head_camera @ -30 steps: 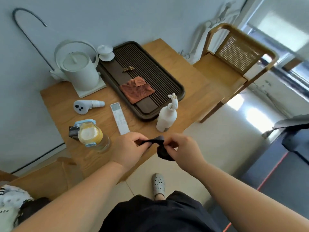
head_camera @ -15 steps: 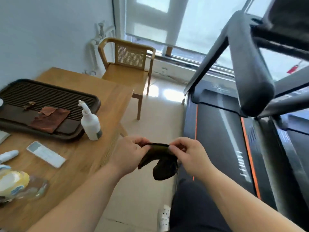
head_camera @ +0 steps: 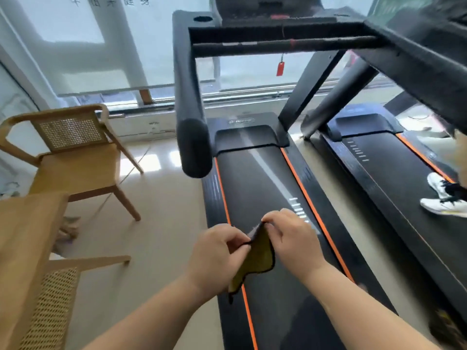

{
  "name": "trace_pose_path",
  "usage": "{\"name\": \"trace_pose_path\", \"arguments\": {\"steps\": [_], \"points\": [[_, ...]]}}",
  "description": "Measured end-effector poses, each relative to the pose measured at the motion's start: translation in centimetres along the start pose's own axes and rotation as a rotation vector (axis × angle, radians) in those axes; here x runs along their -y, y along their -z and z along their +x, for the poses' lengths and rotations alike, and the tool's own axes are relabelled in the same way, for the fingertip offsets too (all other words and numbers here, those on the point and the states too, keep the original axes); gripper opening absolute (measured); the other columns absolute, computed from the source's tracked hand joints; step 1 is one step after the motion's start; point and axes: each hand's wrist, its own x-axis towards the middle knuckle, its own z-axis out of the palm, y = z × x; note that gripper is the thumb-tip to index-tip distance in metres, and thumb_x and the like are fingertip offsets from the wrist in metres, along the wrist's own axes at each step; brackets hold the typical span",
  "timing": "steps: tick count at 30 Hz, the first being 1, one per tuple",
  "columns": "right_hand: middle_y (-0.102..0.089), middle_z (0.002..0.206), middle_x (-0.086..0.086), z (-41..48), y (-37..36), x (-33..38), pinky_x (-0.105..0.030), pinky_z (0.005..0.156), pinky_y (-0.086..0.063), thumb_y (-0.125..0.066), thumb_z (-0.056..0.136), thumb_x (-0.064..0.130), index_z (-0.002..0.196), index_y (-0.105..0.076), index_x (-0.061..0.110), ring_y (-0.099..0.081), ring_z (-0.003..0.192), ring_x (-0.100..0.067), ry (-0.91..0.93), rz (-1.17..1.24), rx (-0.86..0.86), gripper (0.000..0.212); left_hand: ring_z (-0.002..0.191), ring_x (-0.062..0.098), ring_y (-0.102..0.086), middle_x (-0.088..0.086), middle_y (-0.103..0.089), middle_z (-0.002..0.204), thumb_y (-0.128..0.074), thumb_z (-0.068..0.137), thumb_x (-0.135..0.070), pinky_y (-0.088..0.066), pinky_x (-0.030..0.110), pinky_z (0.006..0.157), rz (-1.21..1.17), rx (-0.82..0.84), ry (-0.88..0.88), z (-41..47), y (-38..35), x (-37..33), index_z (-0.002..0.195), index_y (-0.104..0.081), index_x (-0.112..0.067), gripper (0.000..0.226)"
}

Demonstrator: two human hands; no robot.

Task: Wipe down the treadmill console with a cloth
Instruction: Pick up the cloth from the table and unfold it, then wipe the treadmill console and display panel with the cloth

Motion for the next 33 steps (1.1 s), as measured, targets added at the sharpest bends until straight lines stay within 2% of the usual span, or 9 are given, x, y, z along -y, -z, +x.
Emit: {"name": "trace_pose_path", "arguments": {"steps": [3,7,12,16,19,22,25,29,33], "points": [[-0.061,0.077,0.018,3.9,4.9,-4.1,-0.011,0.065,-0.041,-0.06,0.099,0.012,0.101,-0.064,0.029,-0.059,0.074,-0.003,-0.142,0.243,-0.098,0.017,0.075,0.005,-0.062,-0.012,-0.068,0.073,-0.08,0.077,-0.014,-0.04,0.008,0.064,0.034,-0.043,-0.015,6.2,-3.4,-6.2,0.08,-0.077,-0.025,0.012],[-0.067,0.086,0.015,10.2,12.8,-6.3,-0.019,0.069,-0.049,-0.059,0.101,0.011,0.101,-0.062,0.033,-0.067,0.082,-0.008,-0.17,0.471,-0.15,0.022,0.079,0.008,-0.063,-0.012,-0.068,0.075,-0.083,0.077,-0.013,-0.043,0.009,0.065,0.052,-0.057,-0.007,13.0,-4.0,-14.7,0.082,-0.076,-0.025,0.015],[-0.064,0.089,0.012,19.4,21.0,-7.6,-0.012,0.069,-0.043,-0.055,0.103,0.005,0.1,-0.058,0.031,-0.063,0.083,-0.007,-0.181,0.619,-0.127,0.027,0.095,-0.002,-0.056,-0.018,-0.062,0.105,-0.08,0.08,-0.04,-0.036,0.002,0.085,0.206,-0.097,-0.011,19.8,-1.7,-21.6,0.113,-0.067,-0.028,0.037],[-0.057,0.086,0.003,26.3,25.9,-8.0,-0.01,0.069,-0.041,-0.048,0.105,0.002,0.098,-0.052,0.029,-0.054,0.075,0.001,-0.244,0.762,-0.118,0.028,0.119,0.013,-0.054,-0.007,-0.058,0.126,-0.071,0.084,-0.048,-0.04,0.025,0.103,0.435,-0.056,0.147,25.5,2.7,-23.5,0.131,-0.058,-0.024,0.053],[-0.055,0.088,0.004,31.3,27.6,-9.3,-0.012,0.072,-0.039,-0.046,0.104,0.013,0.097,-0.051,0.032,-0.049,0.077,0.0,-0.262,0.753,-0.159,0.021,0.127,0.018,-0.051,-0.003,-0.054,0.135,-0.068,0.086,-0.051,-0.04,0.033,0.109,0.493,-0.048,0.259,30.0,4.9,-24.1,0.135,-0.053,-0.024,0.058],[-0.057,0.086,0.006,35.6,27.6,-11.1,-0.017,0.068,-0.041,-0.045,0.107,0.012,0.096,-0.05,0.032,-0.051,0.074,0.0,-0.308,0.75,-0.161,0.024,0.126,0.021,-0.051,-0.003,-0.053,0.137,-0.067,0.086,-0.052,-0.043,0.038,0.107,0.517,-0.108,0.273,34.8,5.8,-23.8,0.133,-0.053,-0.026,0.056],[-0.059,0.091,0.004,39.5,26.4,-12.5,-0.024,0.073,-0.043,-0.048,0.106,0.015,0.1,-0.05,0.029,-0.056,0.083,-0.009,-0.287,0.685,-0.18,0.015,0.124,0.025,-0.05,-0.001,-0.053,0.135,-0.069,0.085,-0.05,-0.043,0.04,0.105,0.487,-0.176,0.282,39.6,5.8,-22.8,0.132,-0.055,-0.024,0.055],[-0.061,0.102,0.001,45.7,24.3,-13.7,-0.011,0.077,-0.038,-0.056,0.102,0.014,0.1,-0.051,0.025,-0.054,0.091,-0.016,-0.198,0.517,-0.197,0.012,0.123,0.026,-0.051,0.001,-0.054,0.131,-0.071,0.084,-0.046,-0.044,0.04,0.104,0.417,-0.21,0.266,46.7,6.2,-20.9,0.129,-0.057,-0.022,0.053],[-0.062,0.112,-0.001,52.8,22.1,-15.0,-0.031,0.091,-0.045,-0.059,0.1,0.011,0.103,-0.055,0.016,-0.055,0.103,-0.02,-0.103,0.366,-0.196,0.007,0.122,0.024,-0.05,0.0,-0.053,0.128,-0.073,0.083,-0.042,-0.042,0.037,0.103,0.348,-0.234,0.245,53.7,7.3,-19.0,0.129,-0.059,-0.021,0.052]]}}
